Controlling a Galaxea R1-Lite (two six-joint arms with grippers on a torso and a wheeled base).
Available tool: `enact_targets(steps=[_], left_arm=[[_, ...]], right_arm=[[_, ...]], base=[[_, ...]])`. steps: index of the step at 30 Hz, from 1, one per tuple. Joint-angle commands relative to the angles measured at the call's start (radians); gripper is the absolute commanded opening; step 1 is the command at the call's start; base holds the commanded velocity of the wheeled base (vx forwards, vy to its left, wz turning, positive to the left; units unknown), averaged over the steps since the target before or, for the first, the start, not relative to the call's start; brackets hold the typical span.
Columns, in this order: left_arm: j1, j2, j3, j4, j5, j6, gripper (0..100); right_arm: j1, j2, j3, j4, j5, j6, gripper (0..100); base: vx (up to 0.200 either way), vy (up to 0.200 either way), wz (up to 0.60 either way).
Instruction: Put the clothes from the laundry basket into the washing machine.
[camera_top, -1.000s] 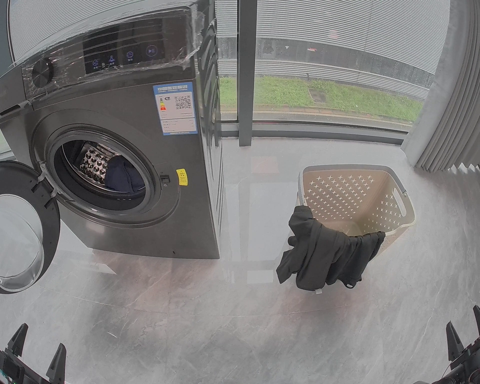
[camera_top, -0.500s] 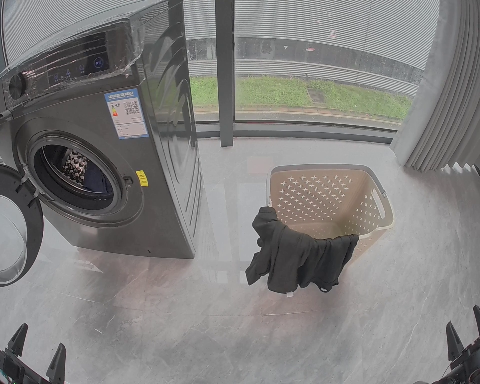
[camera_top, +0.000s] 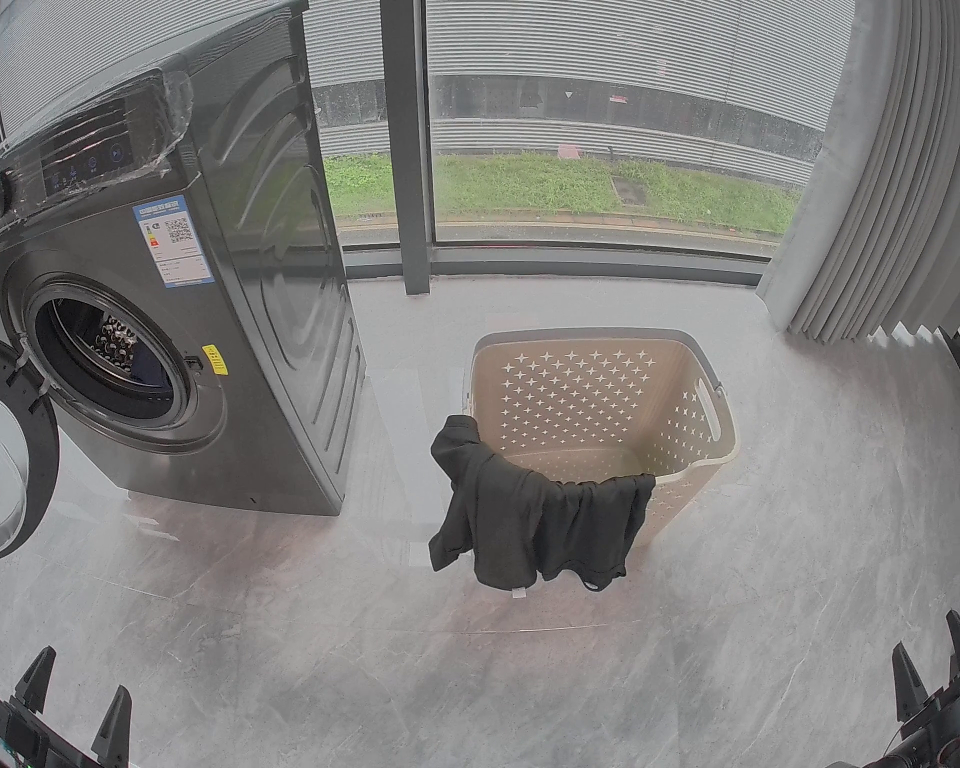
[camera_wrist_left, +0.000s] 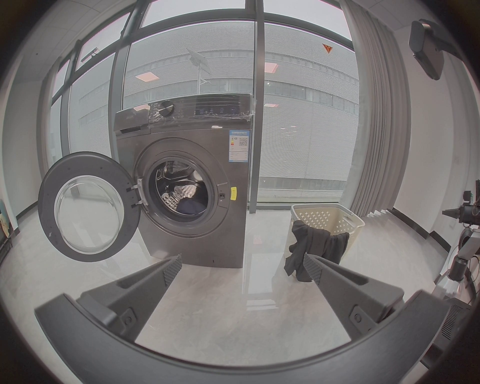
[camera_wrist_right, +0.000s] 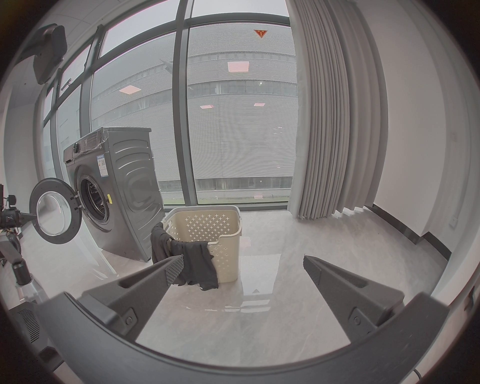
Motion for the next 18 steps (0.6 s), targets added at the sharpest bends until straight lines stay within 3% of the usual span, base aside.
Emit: enact_targets(steps=[1,18], left_arm=[[0.000,-0.015,0.015,0.000,0.000,-0.001,100],[0.000,-0.015,0.015,0.000,0.000,0.004,100]], right_arm=[[0.000,-0.015,0.018,0.001,0.000,0.000,100],[-0.001,-0.015,0.018,0.001,-0.003,0.006,100]], base=[[0.000,0.000,0.00],[0.000,0.000,0.00]])
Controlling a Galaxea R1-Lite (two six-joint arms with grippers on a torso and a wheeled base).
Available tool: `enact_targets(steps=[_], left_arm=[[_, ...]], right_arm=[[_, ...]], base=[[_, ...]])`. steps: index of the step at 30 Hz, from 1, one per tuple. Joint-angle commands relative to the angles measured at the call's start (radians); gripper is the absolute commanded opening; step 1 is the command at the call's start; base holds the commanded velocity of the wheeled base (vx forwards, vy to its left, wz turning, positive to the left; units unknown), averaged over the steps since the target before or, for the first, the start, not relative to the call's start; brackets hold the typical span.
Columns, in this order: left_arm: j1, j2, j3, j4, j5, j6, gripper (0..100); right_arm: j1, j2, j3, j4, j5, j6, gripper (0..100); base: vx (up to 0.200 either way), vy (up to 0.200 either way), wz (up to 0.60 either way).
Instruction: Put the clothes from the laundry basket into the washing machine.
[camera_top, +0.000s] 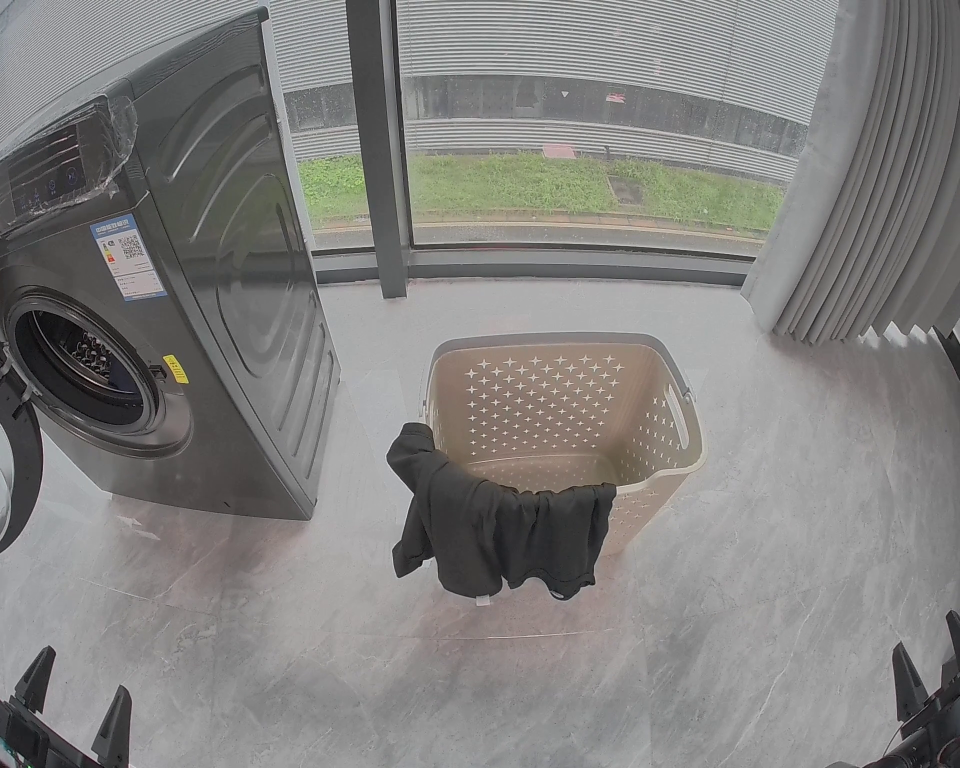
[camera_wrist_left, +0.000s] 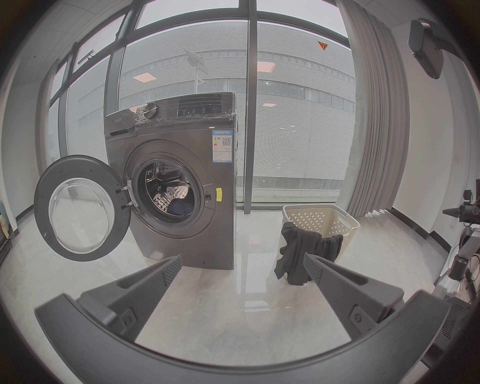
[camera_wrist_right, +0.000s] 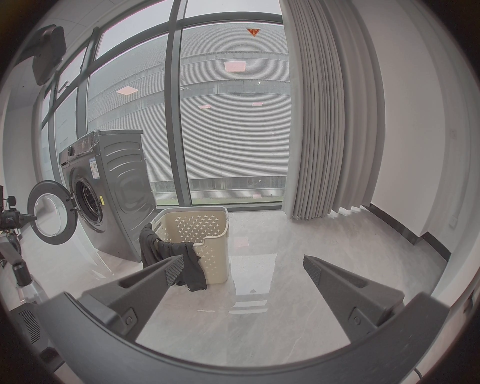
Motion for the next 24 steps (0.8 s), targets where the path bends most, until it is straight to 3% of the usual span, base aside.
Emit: enact_targets(steps=[1,5,6,7,10,18,24], left_arm=[[0.000,-0.014,0.015,0.000,0.000,-0.002,100],[0.000,-0.016,0.015,0.000,0.000,-0.002,100],[0.000,-0.016,0.015,0.000,0.000,-0.002,100],[0.000,-0.016,0.015,0.000,0.000,0.001,100],[0.000,-0.016,0.015,0.000,0.000,0.000,100],[0.000,-0.016,0.015,0.000,0.000,-0.002,100],[0.000,-0.014,0.015,0.000,0.000,-0.002,100]], right_arm=[[-0.001,-0.015,0.016,-0.023,0.011,0.001,100],[0.012,0.035,-0.188,-0.063,0.057,0.012,100],[0.012,0.035,-0.188,-0.063,0.057,0.012,100],[0.018,0.123,-0.257,-0.060,0.069,0.015,100],[0.026,0.236,-0.265,-0.060,0.083,0.014,100],[0.049,0.565,-0.232,-0.079,0.189,0.011,100],[0.094,0.640,-0.239,-0.079,0.204,0.008,100]], base=[[0.000,0.000,0.00],[0.000,0.000,0.00],[0.000,0.000,0.00],[0.000,0.000,0.00],[0.000,0.000,0.00],[0.000,0.000,0.00],[0.200,0.000,0.00]])
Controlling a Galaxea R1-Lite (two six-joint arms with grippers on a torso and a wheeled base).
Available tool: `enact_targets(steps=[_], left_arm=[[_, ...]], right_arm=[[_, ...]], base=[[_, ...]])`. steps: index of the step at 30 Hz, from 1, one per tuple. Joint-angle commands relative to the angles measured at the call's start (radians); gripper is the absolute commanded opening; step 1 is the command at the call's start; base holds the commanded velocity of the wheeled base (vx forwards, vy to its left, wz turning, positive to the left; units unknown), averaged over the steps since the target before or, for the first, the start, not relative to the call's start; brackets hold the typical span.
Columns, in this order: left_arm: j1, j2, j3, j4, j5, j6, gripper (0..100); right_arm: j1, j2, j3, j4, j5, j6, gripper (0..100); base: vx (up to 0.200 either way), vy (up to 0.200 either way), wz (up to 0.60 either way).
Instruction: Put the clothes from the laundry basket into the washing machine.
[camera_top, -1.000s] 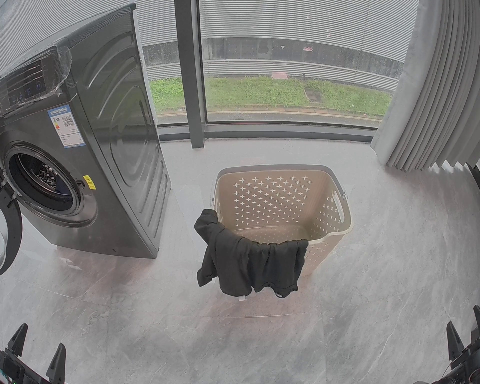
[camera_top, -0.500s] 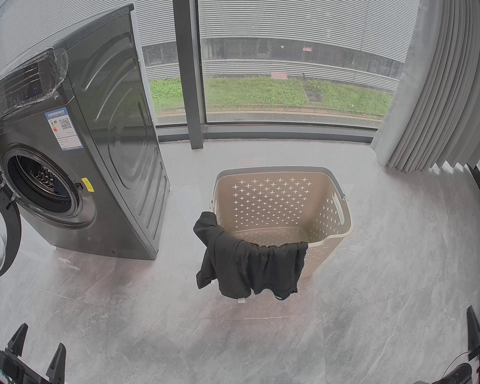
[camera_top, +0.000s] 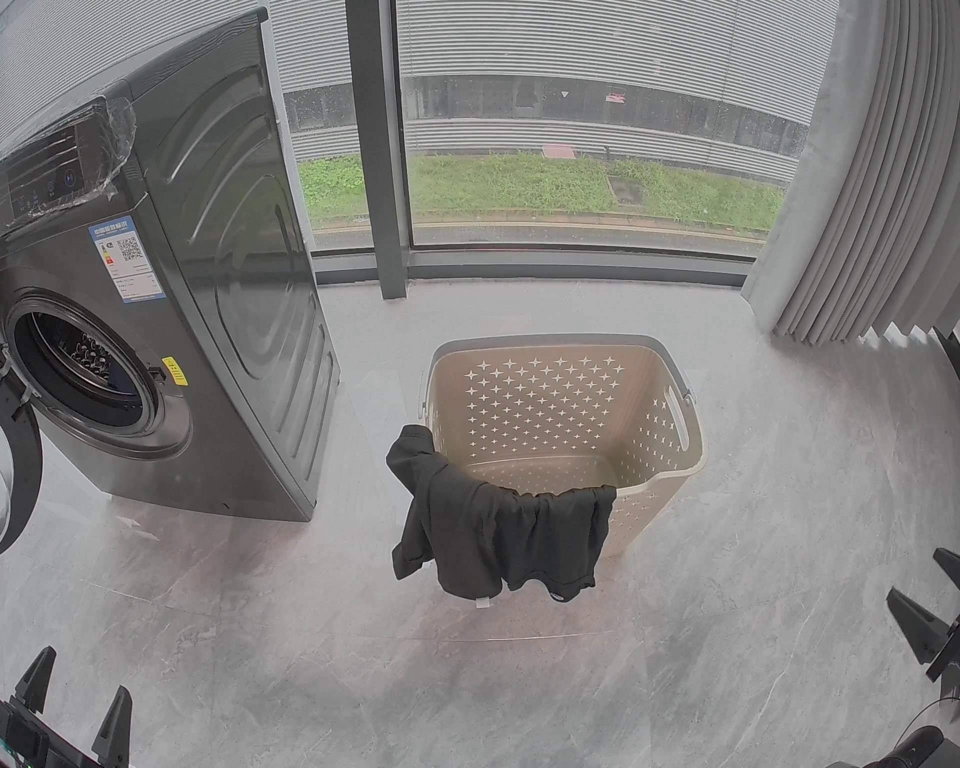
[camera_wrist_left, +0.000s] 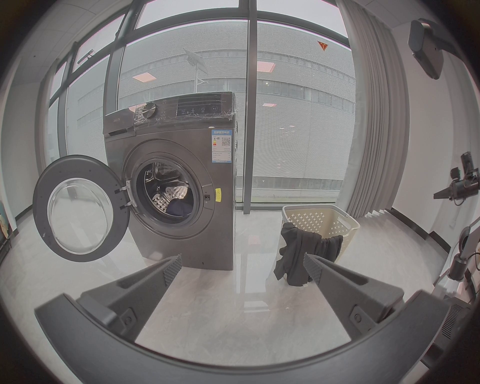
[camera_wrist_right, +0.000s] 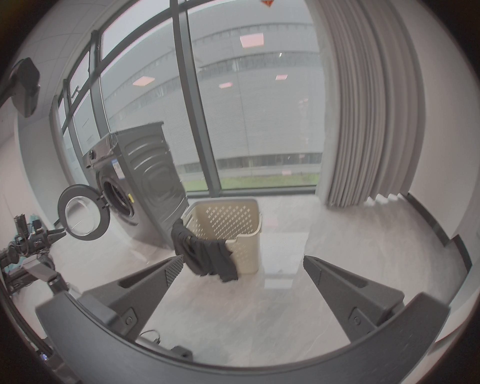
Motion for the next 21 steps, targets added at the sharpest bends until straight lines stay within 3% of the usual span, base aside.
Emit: enact_targets(steps=[1,5,10,14,18,21], left_arm=[[0.001,-0.014,0.015,0.000,0.000,0.001,100],[0.001,-0.016,0.015,0.000,0.000,0.001,100],[0.001,-0.016,0.015,0.000,0.000,0.000,100],[0.001,-0.016,0.015,0.000,0.000,0.000,100],[0.001,-0.016,0.015,0.000,0.000,0.000,100],[0.001,-0.014,0.015,0.000,-0.002,0.001,100]], right_arm=[[0.054,0.195,-0.009,-0.004,0.024,-0.002,100],[0.057,0.302,-0.026,-0.030,0.023,-0.003,100],[0.083,0.462,-0.034,-0.154,0.018,-0.005,100],[0.142,0.612,-0.029,-0.275,0.004,0.008,100],[0.181,0.682,-0.031,-0.309,-0.011,0.012,100],[0.226,0.710,-0.029,-0.318,-0.028,0.029,100]], base=[[0.000,0.000,0.00],[0.000,0.000,0.00],[0.000,0.000,0.00],[0.000,0.000,0.00],[0.000,0.000,0.00],[0.200,0.000,0.00]])
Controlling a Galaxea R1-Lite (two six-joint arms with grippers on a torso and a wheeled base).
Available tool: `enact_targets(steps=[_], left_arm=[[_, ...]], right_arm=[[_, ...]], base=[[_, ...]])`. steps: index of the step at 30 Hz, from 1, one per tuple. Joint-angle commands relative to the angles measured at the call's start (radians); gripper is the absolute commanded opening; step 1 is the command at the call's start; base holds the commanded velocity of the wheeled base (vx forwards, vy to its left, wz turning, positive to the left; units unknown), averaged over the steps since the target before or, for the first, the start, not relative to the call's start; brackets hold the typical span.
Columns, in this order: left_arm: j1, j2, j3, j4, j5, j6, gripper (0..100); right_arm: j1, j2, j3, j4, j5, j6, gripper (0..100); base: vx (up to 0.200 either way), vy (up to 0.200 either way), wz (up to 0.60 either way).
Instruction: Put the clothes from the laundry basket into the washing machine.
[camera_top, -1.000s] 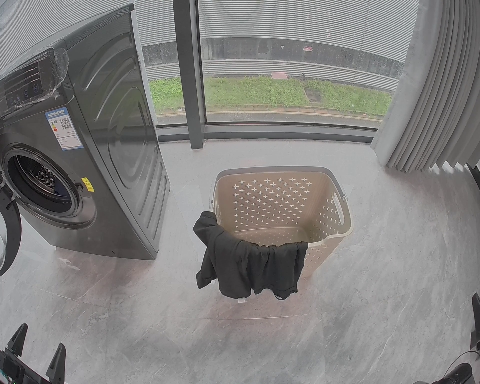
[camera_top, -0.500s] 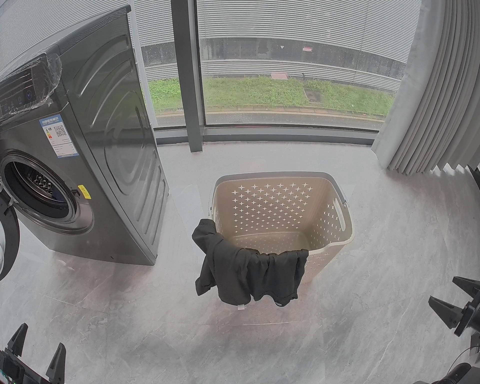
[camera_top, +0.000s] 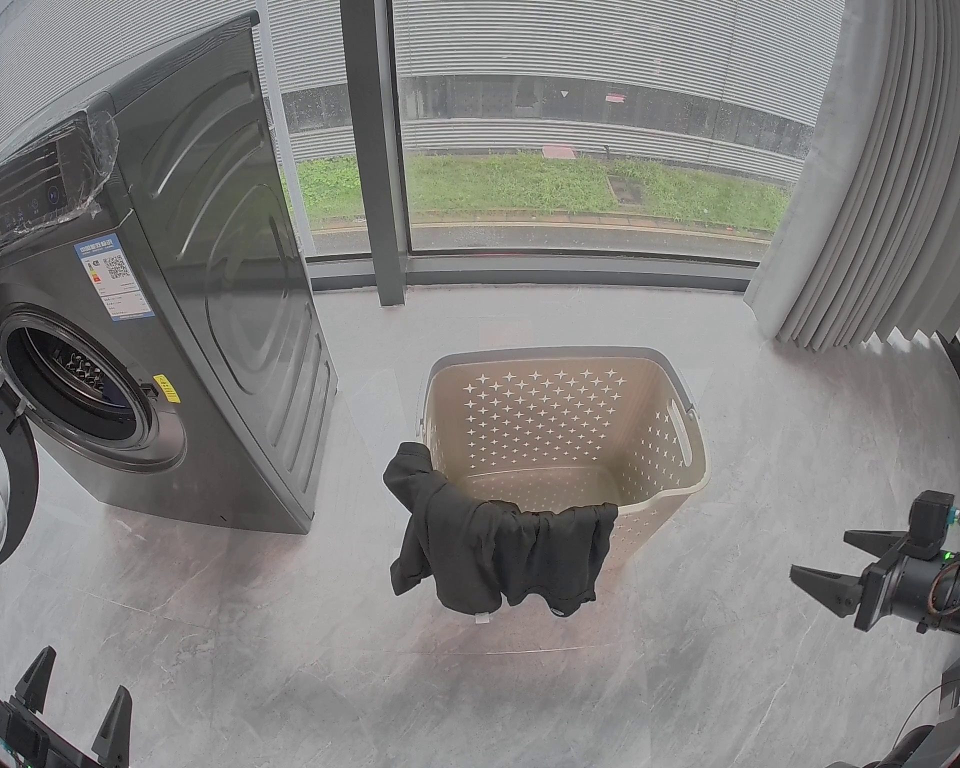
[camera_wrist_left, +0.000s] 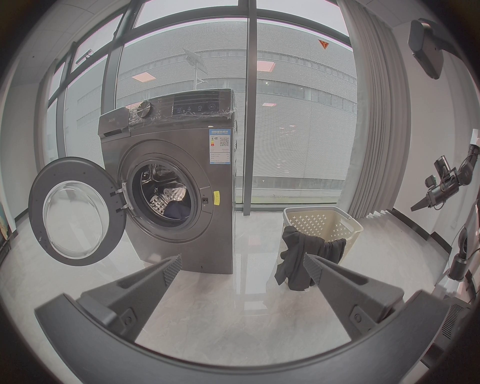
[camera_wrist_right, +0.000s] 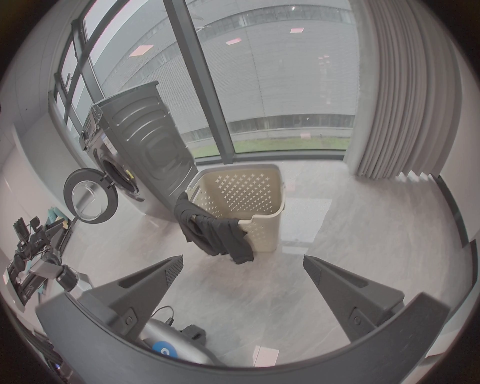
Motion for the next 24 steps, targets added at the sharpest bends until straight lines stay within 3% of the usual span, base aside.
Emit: enact_targets(steps=[1,6,19,22,24], left_arm=[[0.000,-0.015,0.015,0.000,0.000,0.000,100],[0.000,-0.015,0.015,0.000,0.000,-0.003,100],[0.000,-0.015,0.015,0.000,0.000,-0.006,100],[0.000,-0.015,0.015,0.000,0.000,-0.006,100],[0.000,-0.016,0.015,0.001,0.000,-0.007,100]], right_arm=[[0.100,0.138,0.000,-0.024,-0.028,0.039,100],[0.152,0.159,-0.006,-0.027,-0.070,0.088,100],[0.181,0.322,-0.009,-0.128,-0.074,0.097,100],[0.224,0.380,-0.011,-0.177,-0.087,0.141,100],[0.279,0.434,-0.018,-0.220,-0.140,0.200,100]], base=[[0.200,0.000,0.00],[0.200,0.000,0.00],[0.000,0.000,0.00],[0.000,0.000,0.00],[0.000,0.000,0.00]])
